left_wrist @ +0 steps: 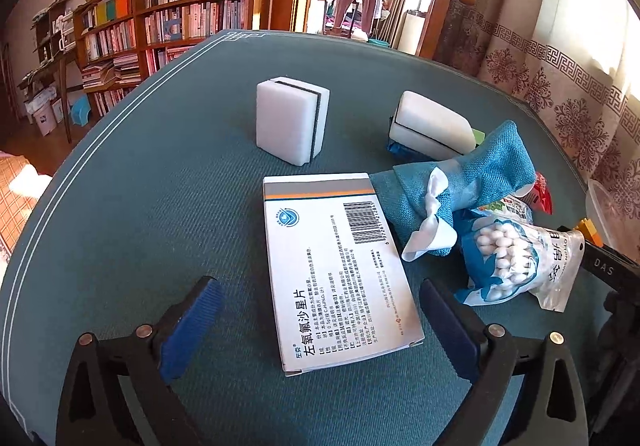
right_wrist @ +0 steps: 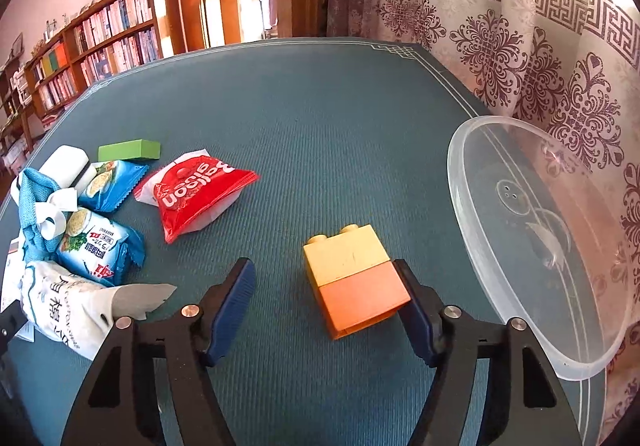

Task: Organize objects
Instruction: 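Approach the orange-yellow brick with the right tool while the left tool approaches the white medicine box, then close the right tool on the brick while the left tool grips the medicine box, then carry the brick with the right tool and the box with the left tool toward the clear bowl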

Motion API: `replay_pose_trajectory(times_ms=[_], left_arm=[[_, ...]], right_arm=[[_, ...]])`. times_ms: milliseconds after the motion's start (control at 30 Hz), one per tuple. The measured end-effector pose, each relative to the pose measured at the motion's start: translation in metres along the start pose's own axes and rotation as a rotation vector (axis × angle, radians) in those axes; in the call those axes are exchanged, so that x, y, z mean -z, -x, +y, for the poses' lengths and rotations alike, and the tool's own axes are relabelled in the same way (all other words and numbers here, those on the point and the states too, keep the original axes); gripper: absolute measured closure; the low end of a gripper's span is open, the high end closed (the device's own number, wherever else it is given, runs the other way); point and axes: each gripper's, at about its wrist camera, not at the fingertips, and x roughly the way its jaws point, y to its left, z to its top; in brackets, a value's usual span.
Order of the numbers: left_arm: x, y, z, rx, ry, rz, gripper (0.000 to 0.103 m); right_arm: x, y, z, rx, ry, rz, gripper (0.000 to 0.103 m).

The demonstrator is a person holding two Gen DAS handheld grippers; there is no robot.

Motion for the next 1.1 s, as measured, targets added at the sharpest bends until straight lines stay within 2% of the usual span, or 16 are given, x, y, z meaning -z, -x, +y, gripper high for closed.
replay_pose_trajectory(times_ms=[100,200,267,300,367,467,867,1100], left_arm=[[0.0,-0.003,-0.005,-0.027,-0.02,0.007,0.001],[0.0,-0.004,-0.008,-0.049,-0.036,0.013,0.001],[0.001,-0.004,-0.009,-0.062,-0.043,0.009,0.006],[0.001,-0.003,-0.009,-0.069,-0.045,0.004,0.01],[0.003,-0.002,-0.009,-0.078,-0.051,-0.008,0.018],[0.003,0.001,-0.009,-0.084,-0.056,-0.026,0.036],[0.0,0.004,-0.004,-0.021,-0.022,-0.028,0.037],[0.001,0.006,-0.004,-0.06,-0.01,-0.013,0.037]], right_arm=[[0.0,0.001,0.002,-0.01,0.009,-0.008,0.043],[0.0,0.003,0.007,-0.019,0.034,-0.016,0.057],[0.001,0.004,0.013,-0.025,0.05,-0.021,0.069],[0.002,0.005,0.015,-0.031,0.055,-0.022,0.07],[0.005,0.007,0.017,-0.045,0.053,-0.024,0.07],[0.008,0.011,0.017,-0.065,0.044,-0.025,0.07],[0.028,0.031,0.014,-0.159,0.001,-0.043,0.07],[0.038,0.041,0.01,-0.21,0.0,-0.048,0.07]])
